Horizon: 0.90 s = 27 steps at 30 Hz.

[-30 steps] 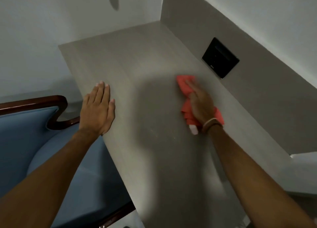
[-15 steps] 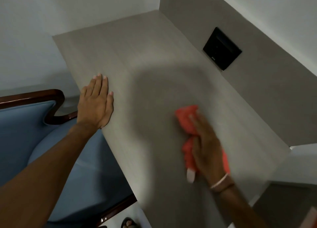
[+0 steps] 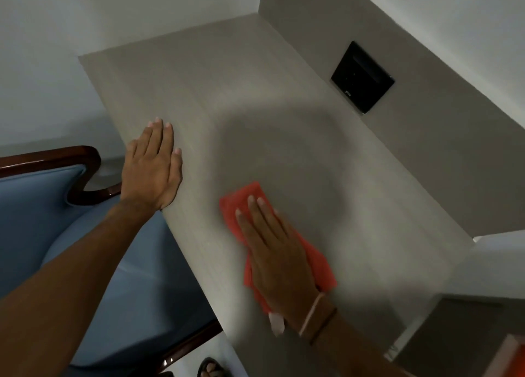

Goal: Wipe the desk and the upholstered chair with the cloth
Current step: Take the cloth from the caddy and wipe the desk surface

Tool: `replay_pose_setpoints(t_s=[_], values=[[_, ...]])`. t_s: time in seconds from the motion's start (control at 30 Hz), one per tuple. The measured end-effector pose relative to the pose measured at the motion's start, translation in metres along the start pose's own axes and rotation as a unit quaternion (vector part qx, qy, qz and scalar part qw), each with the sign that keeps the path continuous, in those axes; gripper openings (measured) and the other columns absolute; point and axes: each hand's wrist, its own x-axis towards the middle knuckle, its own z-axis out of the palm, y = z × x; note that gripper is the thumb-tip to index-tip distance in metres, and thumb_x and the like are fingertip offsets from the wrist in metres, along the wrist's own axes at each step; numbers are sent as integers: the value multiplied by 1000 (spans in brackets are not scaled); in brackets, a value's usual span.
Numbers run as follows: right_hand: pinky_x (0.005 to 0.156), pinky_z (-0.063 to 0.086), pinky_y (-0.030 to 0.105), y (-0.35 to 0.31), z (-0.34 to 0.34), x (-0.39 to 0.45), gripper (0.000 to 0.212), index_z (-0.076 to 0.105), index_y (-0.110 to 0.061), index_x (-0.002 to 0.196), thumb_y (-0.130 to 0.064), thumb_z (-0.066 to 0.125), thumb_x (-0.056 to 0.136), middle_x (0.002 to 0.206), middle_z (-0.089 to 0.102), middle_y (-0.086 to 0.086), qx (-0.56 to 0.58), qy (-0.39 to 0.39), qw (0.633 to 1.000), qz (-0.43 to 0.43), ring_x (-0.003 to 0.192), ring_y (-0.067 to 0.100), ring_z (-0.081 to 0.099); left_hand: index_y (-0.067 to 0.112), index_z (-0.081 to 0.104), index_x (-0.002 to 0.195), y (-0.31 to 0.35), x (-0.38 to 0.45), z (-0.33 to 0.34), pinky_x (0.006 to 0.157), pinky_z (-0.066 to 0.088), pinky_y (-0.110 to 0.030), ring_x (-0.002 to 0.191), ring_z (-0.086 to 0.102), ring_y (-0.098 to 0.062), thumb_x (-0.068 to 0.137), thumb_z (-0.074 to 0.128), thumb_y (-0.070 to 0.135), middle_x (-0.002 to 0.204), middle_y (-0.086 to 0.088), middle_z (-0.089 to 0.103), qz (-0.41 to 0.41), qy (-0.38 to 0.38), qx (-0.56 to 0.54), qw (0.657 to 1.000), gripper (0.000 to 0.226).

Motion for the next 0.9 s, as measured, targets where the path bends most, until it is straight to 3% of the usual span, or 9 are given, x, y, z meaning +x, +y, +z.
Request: replay_pose_setpoints(t_s=[0.13,0.2,0.27,0.4,0.5,0.6,0.73,0.83,0.9], values=[[117,41,53,41,-20,-42,62,51,-3,146,12,54,86,158,42,15,135,82,984,78,148,32,41,-4,28,154,1,-2,-2,119,26,-54,150,27,-40,104,20,31,162,-26,28,0,1,-4,1000,62],[121,31,59,85,-40,-47,63,39,1,152,3,52,90,163,34,13,207,141,955,156,146,30,42,-3,27,155,1,-1,-1,119,24,-54,151,26,-40,104,20,32,162,-26,26,2,0,-5,1000,62],[122,23,66,136,-59,-35,65,32,-3,156,-3,42,91,166,28,17,141,156,950,232,150,33,35,-3,26,155,1,0,0,120,23,-55,151,25,-40,104,20,32,163,-26,25,3,-4,-7,1000,62],[124,16,63,177,-57,4,68,22,-17,161,-37,28,96,170,13,19,-72,-21,938,338,157,41,12,-4,28,154,0,2,2,118,25,-57,148,28,-44,103,20,33,161,-28,28,2,2,-5,1000,64],[122,15,64,157,-34,6,83,17,-20,162,-67,31,95,171,8,18,-107,-59,945,304,157,43,9,-6,30,153,0,3,4,118,25,-57,147,29,-46,102,20,33,159,-30,29,2,6,-7,1000,64],[121,20,64,117,-25,7,94,23,-20,161,-80,21,89,171,14,17,-98,-34,959,263,157,43,12,-8,32,151,0,0,3,115,28,-59,145,32,-48,102,22,30,157,-33,31,10,8,-3,1000,63],[121,19,63,27,-6,8,96,27,-20,160,-83,15,88,170,18,17,-35,6,983,182,157,41,12,-8,29,152,3,-2,-2,118,24,-57,147,29,-48,102,22,30,159,-32,27,6,9,-5,1000,63],[122,22,59,-34,11,-12,81,31,-24,159,-74,34,94,171,19,7,24,14,995,98,159,32,13,-2,22,156,3,-1,-4,122,17,-53,152,21,-41,101,17,35,164,-26,20,-6,-14,-11,1000,67],[117,29,55,-41,14,-31,68,36,-31,155,-65,41,97,169,28,4,15,6,996,90,156,29,25,-1,22,157,2,-1,-4,123,18,-53,152,21,-40,101,16,36,165,-24,20,-10,-17,-12,1000,67]])
